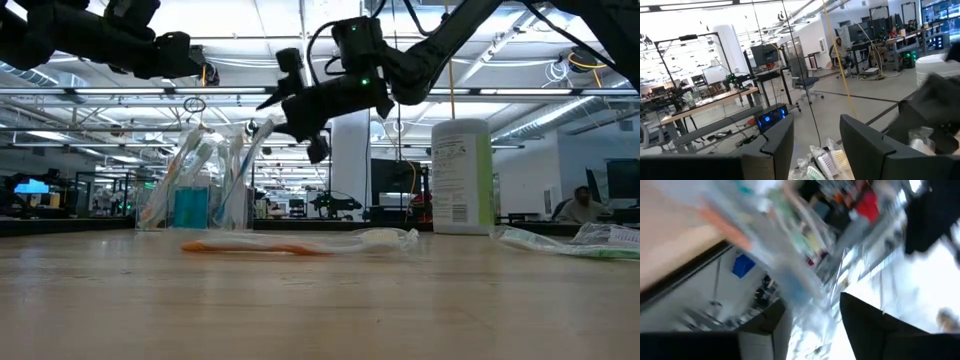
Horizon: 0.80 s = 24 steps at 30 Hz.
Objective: Pick & Place toothbrushing station
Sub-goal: Put the orange toothbrush into the transparent organizer
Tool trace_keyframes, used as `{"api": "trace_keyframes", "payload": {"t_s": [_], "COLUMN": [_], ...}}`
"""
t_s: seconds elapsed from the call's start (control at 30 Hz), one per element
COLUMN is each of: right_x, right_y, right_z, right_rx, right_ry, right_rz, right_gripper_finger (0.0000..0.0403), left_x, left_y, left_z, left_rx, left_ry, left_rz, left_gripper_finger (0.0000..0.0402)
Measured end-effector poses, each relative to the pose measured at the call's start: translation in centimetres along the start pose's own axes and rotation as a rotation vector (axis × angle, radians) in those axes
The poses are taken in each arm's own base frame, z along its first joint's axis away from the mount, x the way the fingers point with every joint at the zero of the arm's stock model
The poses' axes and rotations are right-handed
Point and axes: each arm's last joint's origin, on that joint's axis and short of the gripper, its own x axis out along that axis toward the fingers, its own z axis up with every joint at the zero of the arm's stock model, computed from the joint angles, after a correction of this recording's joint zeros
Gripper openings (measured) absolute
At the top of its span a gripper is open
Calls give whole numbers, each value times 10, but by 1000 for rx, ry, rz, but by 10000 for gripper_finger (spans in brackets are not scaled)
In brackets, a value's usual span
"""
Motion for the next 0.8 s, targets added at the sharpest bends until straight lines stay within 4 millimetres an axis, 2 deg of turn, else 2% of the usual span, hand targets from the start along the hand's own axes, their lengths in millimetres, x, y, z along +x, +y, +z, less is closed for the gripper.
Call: {"api": "trace_keyframes", "payload": {"t_s": [0.17,0.3,0.5,0.63,0.8], "right_x": [0,-1,-7,-15,-27], "right_y": [-1,-3,0,13,36], "right_z": [-5,-11,-15,-8,10], "right_rx": [355,604,706,782,932], "right_ry": [78,218,619,849,881], "right_rz": [-21,-38,53,105,149], "right_gripper_finger": [185,191,185,169,131], "left_x": [0,0,0,0,0], "left_y": [0,0,-1,-1,-1], "left_z": [0,0,-1,-2,-2], "left_rx": [-18,-21,-23,-33,-52], "left_ry": [0,0,8,13,15], "left_rz": [-1,-1,-4,-6,-7], "left_gripper_finger": [166,166,166,166,166]}}
